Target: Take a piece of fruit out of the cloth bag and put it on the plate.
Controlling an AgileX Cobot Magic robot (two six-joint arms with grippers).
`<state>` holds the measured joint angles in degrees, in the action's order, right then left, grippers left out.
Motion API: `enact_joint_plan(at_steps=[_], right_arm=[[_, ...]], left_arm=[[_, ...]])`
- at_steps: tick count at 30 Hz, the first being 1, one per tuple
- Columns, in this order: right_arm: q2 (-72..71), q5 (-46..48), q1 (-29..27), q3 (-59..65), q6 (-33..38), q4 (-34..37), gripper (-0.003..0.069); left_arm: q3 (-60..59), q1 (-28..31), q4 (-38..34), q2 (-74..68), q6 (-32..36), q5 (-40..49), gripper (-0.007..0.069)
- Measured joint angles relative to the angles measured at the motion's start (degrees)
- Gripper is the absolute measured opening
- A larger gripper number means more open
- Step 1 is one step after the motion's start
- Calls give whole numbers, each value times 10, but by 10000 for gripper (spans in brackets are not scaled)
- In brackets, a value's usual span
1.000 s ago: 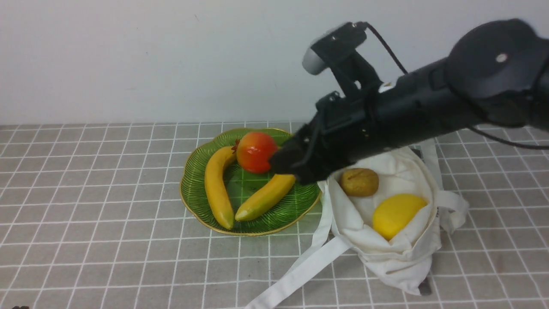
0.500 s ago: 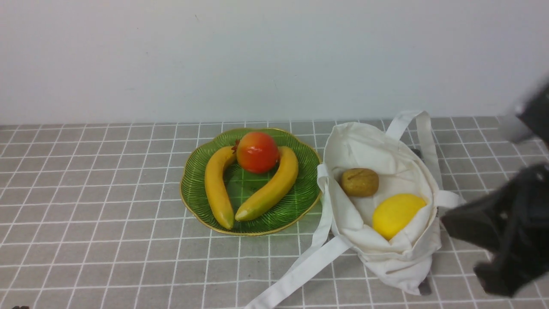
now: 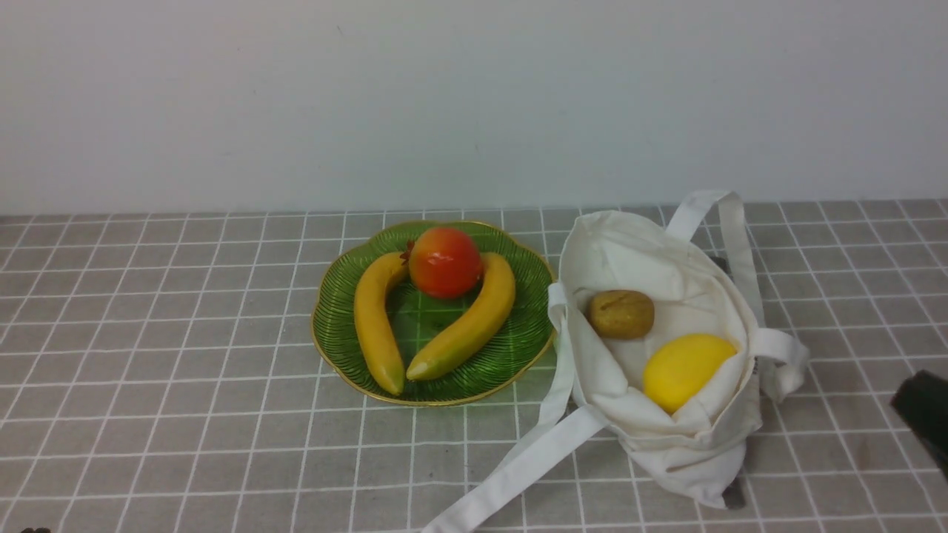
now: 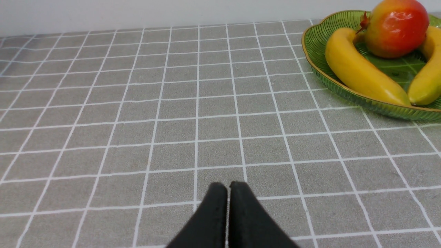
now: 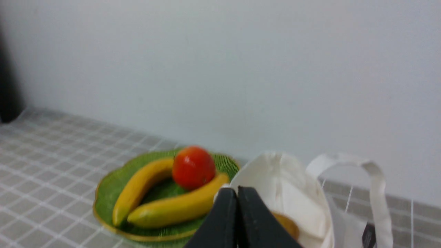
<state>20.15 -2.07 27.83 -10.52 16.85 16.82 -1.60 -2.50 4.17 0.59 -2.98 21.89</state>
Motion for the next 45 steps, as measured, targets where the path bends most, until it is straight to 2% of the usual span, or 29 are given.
enact_joint_plan(at_steps=[24,28,30,33,34,36,41,45], right_arm=[[-4,-17,6,2,1,2,-15],[-31,25,0,2,-21,-12,-15],[-51,53,-19,2,-45,-35,-15],[-97,134,-82,2,-111,-103,-15],[-103,139,-91,2,-115,-107,-15],[-142,214,-153,3,-159,-145,-15],[-193,254,-224,38,-174,-155,-15],[-206,252,-241,77,-177,-150,-15]], left_arm=[[0,0,0,0,0,0,-7],[0,0,0,0,0,0,-7],[0,0,0,0,0,0,-7],[0,0,0,0,0,0,-7],[0,0,0,0,0,0,-7],[0,0,0,0,0,0,-7],[0,0,0,0,0,0,-7],[0,0,0,0,0,0,-7]])
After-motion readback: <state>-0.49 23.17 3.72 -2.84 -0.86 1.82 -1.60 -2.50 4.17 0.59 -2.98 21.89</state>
